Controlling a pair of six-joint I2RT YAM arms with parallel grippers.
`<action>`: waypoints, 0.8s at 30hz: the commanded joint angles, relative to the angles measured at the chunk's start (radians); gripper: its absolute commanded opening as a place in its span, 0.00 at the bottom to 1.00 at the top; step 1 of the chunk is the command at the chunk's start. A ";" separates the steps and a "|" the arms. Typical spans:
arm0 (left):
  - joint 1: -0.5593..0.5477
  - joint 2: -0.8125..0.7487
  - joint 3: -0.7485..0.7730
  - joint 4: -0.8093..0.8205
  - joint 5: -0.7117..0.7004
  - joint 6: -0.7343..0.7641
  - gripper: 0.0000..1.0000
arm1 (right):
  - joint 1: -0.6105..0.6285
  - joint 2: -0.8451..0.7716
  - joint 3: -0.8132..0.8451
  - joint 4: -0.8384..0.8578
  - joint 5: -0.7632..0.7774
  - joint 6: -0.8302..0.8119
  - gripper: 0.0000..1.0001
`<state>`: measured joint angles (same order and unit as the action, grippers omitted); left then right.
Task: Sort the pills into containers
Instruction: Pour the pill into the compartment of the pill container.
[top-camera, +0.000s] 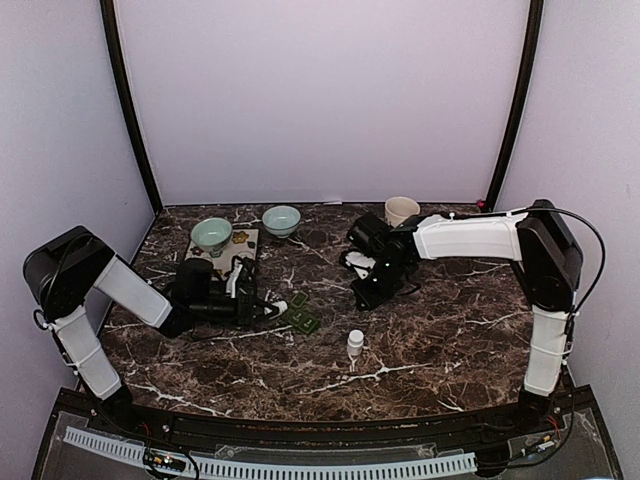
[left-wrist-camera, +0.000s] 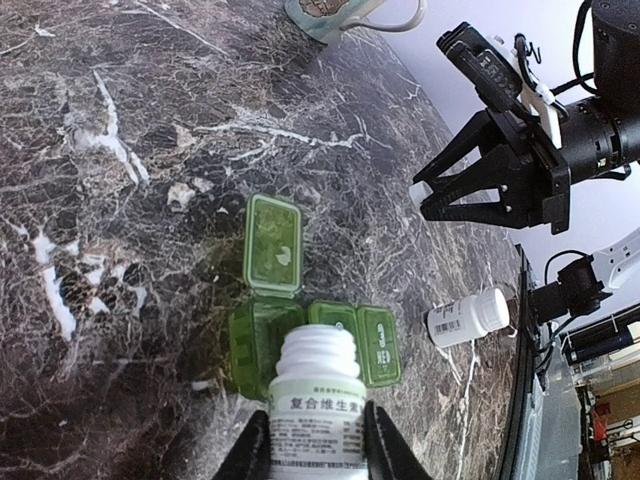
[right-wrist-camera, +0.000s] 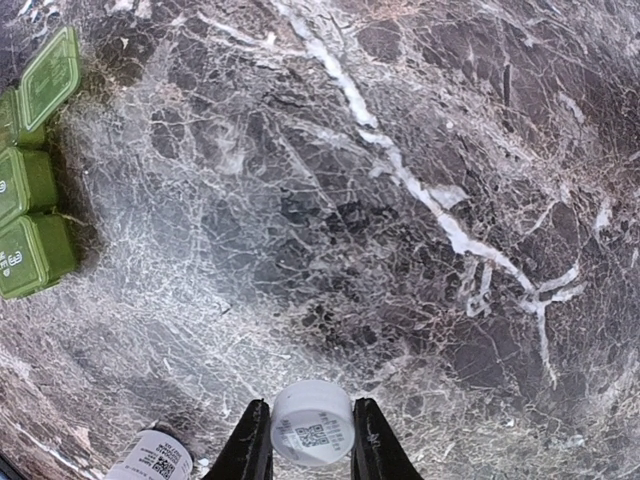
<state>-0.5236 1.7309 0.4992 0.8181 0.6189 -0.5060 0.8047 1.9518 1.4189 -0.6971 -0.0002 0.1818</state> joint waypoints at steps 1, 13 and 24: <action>0.004 -0.003 0.025 -0.035 -0.003 0.028 0.00 | 0.002 -0.035 -0.005 0.010 0.000 0.009 0.00; -0.016 -0.001 0.051 -0.107 -0.020 0.062 0.00 | 0.001 -0.039 -0.015 0.021 -0.002 0.011 0.00; -0.028 -0.005 0.050 -0.134 -0.030 0.078 0.00 | 0.002 -0.039 -0.019 0.024 -0.003 0.012 0.00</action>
<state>-0.5434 1.7317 0.5362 0.6994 0.5953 -0.4511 0.8047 1.9518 1.4094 -0.6941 -0.0025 0.1848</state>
